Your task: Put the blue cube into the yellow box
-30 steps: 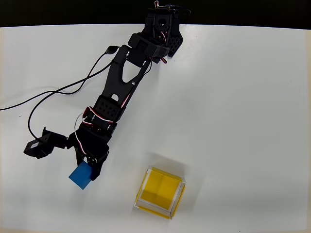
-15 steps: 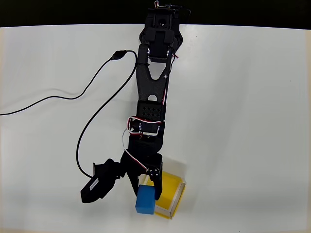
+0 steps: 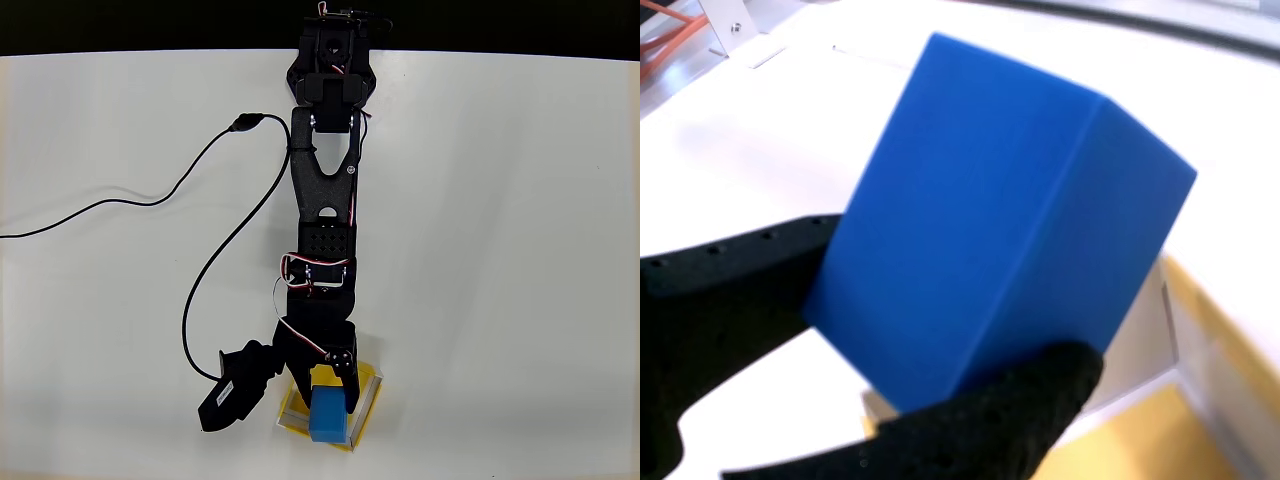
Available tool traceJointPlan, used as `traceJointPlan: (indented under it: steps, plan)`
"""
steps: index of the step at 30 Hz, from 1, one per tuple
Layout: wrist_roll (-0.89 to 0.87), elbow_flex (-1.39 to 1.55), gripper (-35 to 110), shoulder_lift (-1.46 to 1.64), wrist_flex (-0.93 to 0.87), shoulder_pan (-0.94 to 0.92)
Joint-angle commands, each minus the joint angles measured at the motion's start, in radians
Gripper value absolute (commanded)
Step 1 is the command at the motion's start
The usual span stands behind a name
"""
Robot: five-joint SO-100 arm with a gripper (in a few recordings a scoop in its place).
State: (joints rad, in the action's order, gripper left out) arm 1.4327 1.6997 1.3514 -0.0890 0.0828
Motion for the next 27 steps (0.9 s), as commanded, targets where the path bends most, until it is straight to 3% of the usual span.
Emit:
traceJointPlan:
  steps: [1,12,17,27]
  plan:
    - [-0.005,-0.106,16,0.031,0.028,0.002]
    - [-0.026,-0.179,17,-0.087,0.012,-0.017]
    - [-0.009,-0.175,41,-0.097,0.037,-0.025]
    - [0.081,-0.161,43,-0.002,0.034,-0.051]
